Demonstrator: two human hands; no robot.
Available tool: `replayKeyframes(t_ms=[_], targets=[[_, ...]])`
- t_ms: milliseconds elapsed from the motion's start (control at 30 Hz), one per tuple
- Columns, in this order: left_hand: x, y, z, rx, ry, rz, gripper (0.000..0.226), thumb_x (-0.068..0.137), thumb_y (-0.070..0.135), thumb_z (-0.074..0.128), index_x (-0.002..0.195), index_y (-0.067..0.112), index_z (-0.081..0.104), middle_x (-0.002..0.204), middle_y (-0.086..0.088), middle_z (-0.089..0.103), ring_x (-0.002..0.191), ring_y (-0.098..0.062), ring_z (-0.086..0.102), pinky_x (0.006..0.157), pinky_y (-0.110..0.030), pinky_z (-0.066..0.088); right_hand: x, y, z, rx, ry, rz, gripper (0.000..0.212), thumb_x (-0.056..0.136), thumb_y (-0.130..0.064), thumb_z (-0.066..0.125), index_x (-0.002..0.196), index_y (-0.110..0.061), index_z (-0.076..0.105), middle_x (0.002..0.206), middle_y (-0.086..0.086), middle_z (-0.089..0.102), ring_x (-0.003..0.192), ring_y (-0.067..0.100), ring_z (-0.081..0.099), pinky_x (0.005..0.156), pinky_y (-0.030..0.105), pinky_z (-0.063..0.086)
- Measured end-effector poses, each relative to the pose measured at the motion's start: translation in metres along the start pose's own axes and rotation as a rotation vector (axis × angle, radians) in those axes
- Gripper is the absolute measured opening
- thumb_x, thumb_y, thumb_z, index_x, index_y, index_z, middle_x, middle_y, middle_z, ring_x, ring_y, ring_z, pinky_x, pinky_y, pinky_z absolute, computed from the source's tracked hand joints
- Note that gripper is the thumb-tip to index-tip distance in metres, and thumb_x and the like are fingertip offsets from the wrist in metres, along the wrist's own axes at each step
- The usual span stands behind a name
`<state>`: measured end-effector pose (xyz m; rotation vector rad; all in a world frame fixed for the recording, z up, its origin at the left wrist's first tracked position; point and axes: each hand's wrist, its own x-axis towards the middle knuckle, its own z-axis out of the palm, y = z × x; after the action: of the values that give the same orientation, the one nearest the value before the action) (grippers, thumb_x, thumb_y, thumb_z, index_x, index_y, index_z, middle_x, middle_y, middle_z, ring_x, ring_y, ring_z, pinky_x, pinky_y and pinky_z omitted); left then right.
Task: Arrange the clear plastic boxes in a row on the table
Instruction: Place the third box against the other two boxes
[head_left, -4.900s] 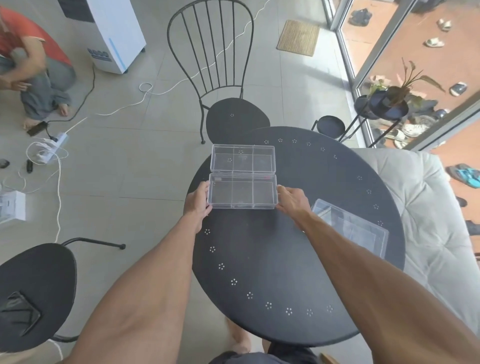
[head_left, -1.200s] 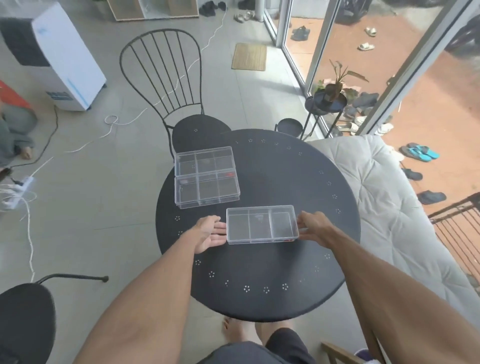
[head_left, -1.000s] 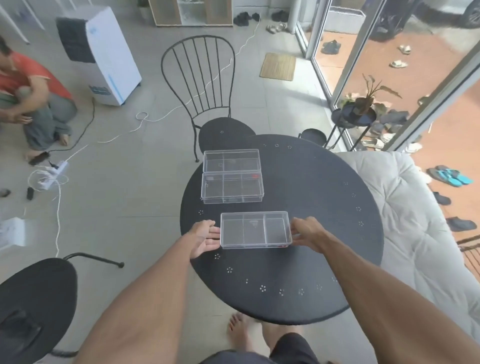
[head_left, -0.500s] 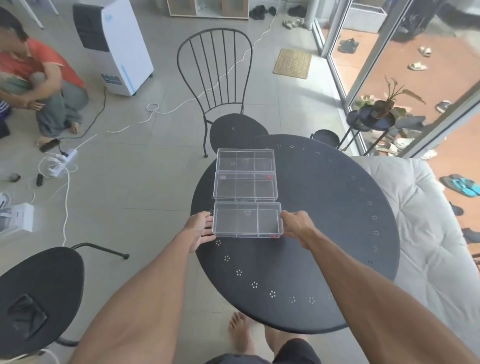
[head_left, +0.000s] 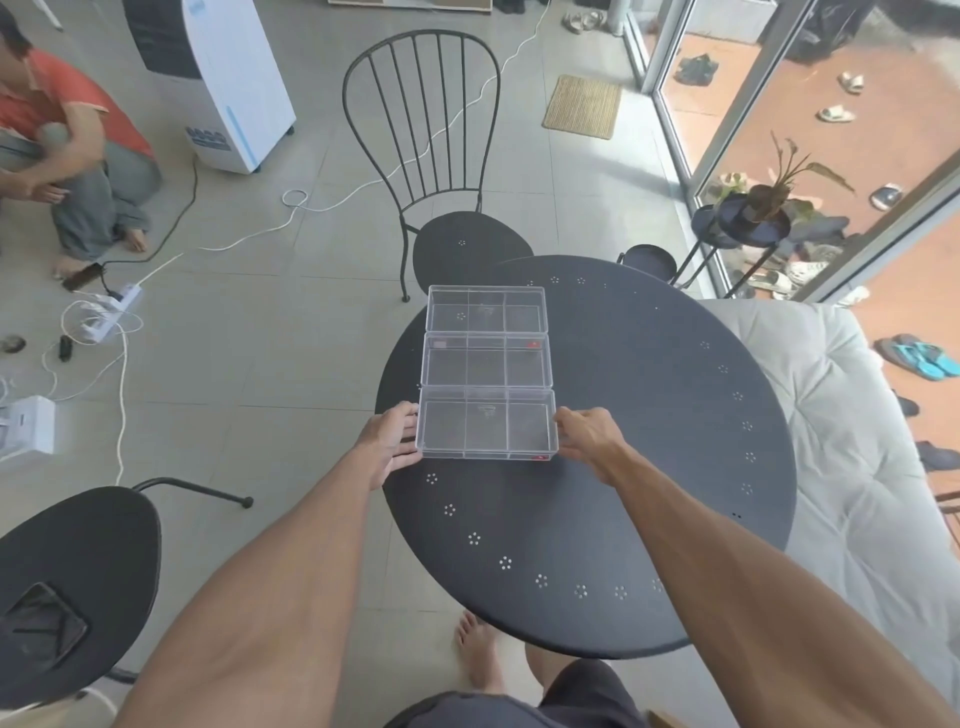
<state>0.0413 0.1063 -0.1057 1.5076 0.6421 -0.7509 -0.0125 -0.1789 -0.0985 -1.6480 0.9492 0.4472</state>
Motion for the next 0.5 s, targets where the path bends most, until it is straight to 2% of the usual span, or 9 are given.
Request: replayKeyframes(t_ms=[200,367,500], targets=[[0.0016,0.0007,-0.0019,0.002,-0.002,-0.003,0.04,0.097,0.036,0.056,0.126,0.01,0.066,0.13,-0.012,0.069,0.112,-0.034,0.068,0.101,-0.048,0.055,0.0,-0.0002,-0.0001,0.027,-0.006,-0.021,0.043,0.083,-0.024,0.063,0.103,0.009,0.08,0.114,0.02,0.084,0.094,0.034,0.085,0.102,0.048,0.065],[0.0004,0.0017,-0.0019,0.006,-0.01,0.007,0.027,0.095,0.037,0.058,0.105,0.014,0.069,0.124,-0.011,0.071,0.104,-0.03,0.07,0.095,-0.045,0.057,0.0031,0.0008,-0.0002,0.034,-0.013,-0.017,0.05,0.084,-0.023,0.062,0.113,0.015,0.076,0.118,0.022,0.083,0.102,0.038,0.084,0.103,0.048,0.065],[-0.0003,0.0018,-0.0019,-0.001,-0.004,0.01,0.027,0.094,0.039,0.059,0.105,0.016,0.069,0.123,-0.011,0.07,0.105,-0.03,0.07,0.096,-0.046,0.057,0.0033,-0.0012,-0.0006,0.034,-0.02,-0.021,0.054,0.083,-0.023,0.061,0.116,0.017,0.073,0.12,0.023,0.082,0.103,0.04,0.084,0.104,0.051,0.064]])
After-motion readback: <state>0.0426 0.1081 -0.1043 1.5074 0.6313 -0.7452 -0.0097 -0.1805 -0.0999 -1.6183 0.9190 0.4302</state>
